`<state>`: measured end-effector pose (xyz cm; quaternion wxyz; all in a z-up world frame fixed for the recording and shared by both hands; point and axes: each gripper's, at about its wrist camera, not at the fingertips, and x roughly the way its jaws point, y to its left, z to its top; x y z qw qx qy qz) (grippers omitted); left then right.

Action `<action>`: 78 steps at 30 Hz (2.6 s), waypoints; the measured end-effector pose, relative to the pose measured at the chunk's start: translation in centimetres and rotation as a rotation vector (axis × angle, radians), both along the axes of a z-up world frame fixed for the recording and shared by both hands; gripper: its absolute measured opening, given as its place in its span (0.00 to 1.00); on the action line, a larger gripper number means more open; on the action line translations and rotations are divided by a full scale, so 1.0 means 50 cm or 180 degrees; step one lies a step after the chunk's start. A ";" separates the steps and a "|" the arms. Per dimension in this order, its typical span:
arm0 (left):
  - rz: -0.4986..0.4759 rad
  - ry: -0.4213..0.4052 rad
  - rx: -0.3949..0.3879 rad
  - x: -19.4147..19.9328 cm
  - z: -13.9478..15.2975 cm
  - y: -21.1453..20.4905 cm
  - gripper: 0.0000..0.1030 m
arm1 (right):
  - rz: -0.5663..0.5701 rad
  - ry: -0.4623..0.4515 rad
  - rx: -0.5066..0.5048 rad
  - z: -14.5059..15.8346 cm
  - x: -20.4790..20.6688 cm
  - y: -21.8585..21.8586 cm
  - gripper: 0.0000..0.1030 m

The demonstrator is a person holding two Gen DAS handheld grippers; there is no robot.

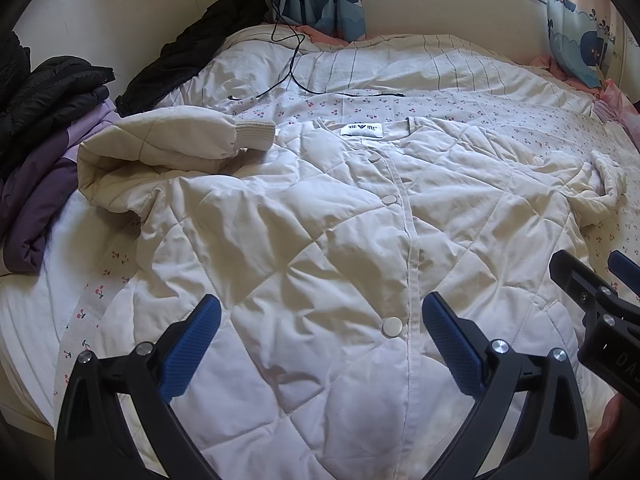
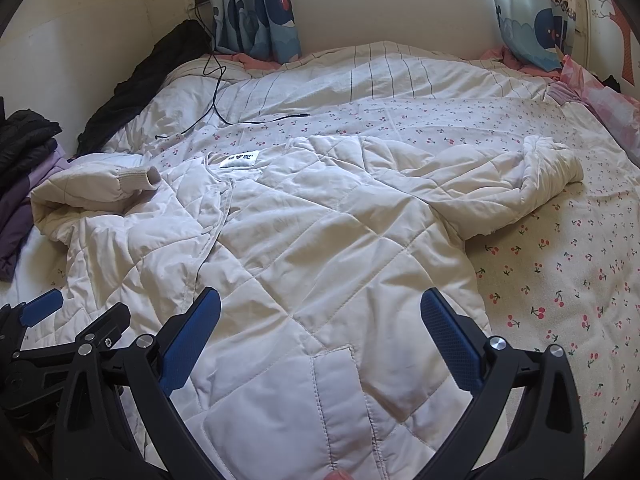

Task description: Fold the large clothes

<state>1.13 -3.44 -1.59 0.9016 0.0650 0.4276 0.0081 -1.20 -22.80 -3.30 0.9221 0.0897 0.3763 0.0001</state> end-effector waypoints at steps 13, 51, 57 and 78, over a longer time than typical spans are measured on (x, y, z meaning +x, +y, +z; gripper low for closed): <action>0.0005 -0.0019 0.0015 -0.001 -0.001 -0.002 0.94 | 0.0008 0.0005 -0.0001 -0.002 0.001 0.001 0.94; -0.0123 0.0276 -0.0264 0.022 -0.016 -0.024 0.94 | -0.1812 0.0647 0.0850 -0.129 -0.009 -0.664 0.94; -0.0060 0.0278 -0.0311 0.025 -0.017 -0.007 0.94 | -0.1856 0.0350 0.0648 -0.057 -0.052 -0.674 0.94; -0.0199 0.0356 -0.0242 0.029 -0.035 -0.045 0.94 | -0.2392 0.0411 0.1719 -0.102 -0.028 -0.946 0.94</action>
